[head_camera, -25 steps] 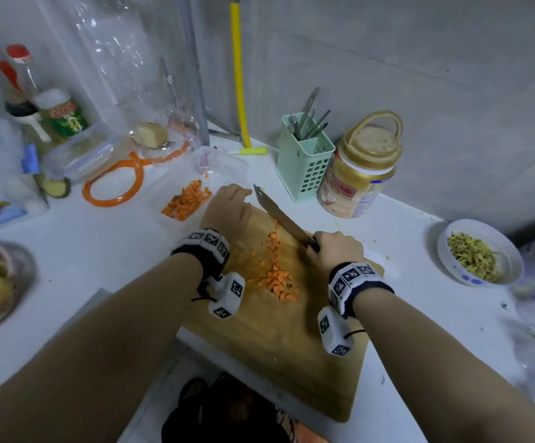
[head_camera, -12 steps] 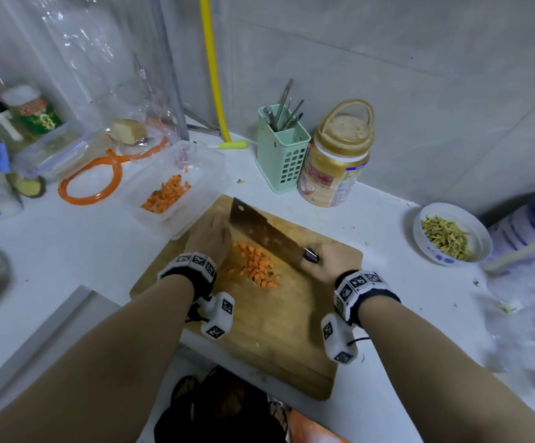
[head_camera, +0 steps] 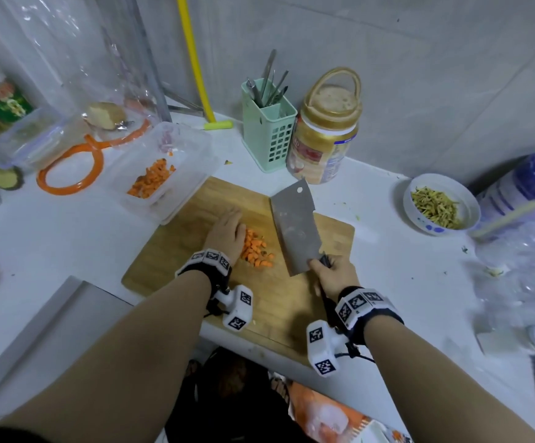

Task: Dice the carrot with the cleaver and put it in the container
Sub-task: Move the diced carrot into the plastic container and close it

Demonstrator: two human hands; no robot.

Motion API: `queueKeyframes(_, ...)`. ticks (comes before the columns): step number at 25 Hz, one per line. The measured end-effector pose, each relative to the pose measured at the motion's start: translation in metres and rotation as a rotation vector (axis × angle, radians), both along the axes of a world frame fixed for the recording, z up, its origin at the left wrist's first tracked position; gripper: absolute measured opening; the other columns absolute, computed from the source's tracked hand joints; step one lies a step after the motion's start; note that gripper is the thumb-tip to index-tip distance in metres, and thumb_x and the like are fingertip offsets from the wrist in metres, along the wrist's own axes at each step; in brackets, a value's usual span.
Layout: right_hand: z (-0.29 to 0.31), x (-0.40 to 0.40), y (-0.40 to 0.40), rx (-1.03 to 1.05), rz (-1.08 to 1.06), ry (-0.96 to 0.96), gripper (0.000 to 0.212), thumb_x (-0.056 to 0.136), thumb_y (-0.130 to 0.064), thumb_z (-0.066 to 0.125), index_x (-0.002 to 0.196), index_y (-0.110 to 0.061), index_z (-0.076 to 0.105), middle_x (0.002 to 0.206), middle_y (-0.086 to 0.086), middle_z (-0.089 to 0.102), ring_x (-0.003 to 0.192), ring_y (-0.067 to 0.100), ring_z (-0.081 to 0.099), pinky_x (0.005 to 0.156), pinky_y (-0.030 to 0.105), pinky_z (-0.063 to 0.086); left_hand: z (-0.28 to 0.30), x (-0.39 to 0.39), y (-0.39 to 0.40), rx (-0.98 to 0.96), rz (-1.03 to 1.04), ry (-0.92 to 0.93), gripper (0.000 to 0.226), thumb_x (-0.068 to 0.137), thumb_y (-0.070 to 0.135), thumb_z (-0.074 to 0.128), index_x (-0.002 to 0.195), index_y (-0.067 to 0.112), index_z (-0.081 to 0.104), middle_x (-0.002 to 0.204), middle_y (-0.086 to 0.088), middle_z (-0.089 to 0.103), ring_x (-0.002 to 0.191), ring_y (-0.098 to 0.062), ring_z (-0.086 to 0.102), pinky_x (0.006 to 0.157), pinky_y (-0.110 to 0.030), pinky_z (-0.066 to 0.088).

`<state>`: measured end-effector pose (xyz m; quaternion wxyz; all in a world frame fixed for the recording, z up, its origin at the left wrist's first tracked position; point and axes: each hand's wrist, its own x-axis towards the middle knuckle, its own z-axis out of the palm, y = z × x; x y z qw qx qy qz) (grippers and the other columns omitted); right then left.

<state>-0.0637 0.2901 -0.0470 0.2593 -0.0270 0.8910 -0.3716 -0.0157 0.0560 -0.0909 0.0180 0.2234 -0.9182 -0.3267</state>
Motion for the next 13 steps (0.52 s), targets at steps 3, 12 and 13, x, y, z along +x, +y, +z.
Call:
queueKeyframes(3,-0.006,0.010,-0.003,-0.008,0.008,-0.054,0.050,0.095,-0.035,0.052,0.052,-0.010,0.049,0.036,0.000,0.052,0.040,0.013,0.050,0.061,0.028,0.048,0.003,0.001,0.019,0.062,0.032,0.030,0.044,0.105,0.020,0.032,0.147,0.011,0.039,0.158,-0.005,0.029,0.148,-0.017,0.020,0.121,-0.032,0.012)
queueKeyframes(12,-0.010,0.035,-0.056,0.044,0.125,-0.020,0.047,0.096,-0.037,0.051,0.056,-0.013,0.043,0.056,0.007,0.050,0.060,0.027,0.050,0.057,0.032,0.038,0.004,0.001,0.039,0.159,0.153,0.108,0.041,0.105,0.018,0.030,0.143,0.008,0.042,0.151,-0.008,0.040,0.143,-0.022,0.029,0.119,-0.032,0.020)
queueKeyframes(13,-0.010,0.035,-0.060,0.056,0.143,-0.018,0.047,0.096,-0.037,0.050,0.056,-0.014,0.042,0.055,0.004,0.047,0.059,0.026,0.048,0.057,0.031,0.036,0.004,0.001,0.038,0.168,0.169,0.111,0.041,0.105,0.019,0.030,0.143,0.009,0.042,0.151,-0.007,0.041,0.142,-0.022,0.030,0.118,-0.032,0.023)
